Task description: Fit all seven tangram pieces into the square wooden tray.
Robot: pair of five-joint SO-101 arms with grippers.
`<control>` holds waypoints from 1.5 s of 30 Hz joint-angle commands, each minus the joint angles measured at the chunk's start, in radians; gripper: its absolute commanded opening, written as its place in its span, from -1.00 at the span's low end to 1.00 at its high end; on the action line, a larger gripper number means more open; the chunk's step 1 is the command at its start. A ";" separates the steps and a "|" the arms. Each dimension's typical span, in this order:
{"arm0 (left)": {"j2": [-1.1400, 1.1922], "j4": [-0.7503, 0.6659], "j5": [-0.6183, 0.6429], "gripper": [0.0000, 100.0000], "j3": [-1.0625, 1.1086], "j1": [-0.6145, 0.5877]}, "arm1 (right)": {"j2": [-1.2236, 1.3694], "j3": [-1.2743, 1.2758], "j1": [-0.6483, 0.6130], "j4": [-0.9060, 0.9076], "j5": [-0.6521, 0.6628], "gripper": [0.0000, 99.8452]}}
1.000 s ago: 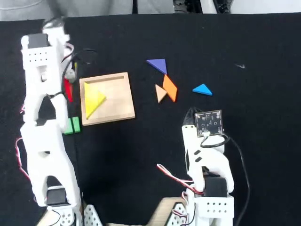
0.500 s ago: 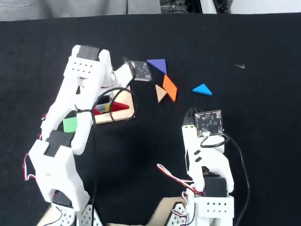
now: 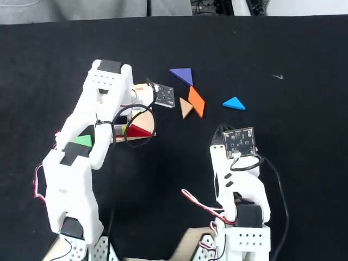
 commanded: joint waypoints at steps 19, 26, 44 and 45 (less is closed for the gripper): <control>-0.002 -0.078 0.049 -0.64 -0.042 -0.025 | -0.079 -0.004 -0.011 -0.020 0.012 -0.98; -0.002 -0.126 0.051 -0.64 -0.082 -0.047 | -0.079 -0.004 -0.011 -0.020 0.012 -0.98; 0.041 -0.313 0.290 -0.64 -0.216 0.008 | -0.079 -0.004 -0.012 -0.020 0.012 -0.98; 0.066 -0.368 0.342 -0.64 -0.191 0.010 | -0.079 -0.004 -0.012 -0.020 0.012 -0.98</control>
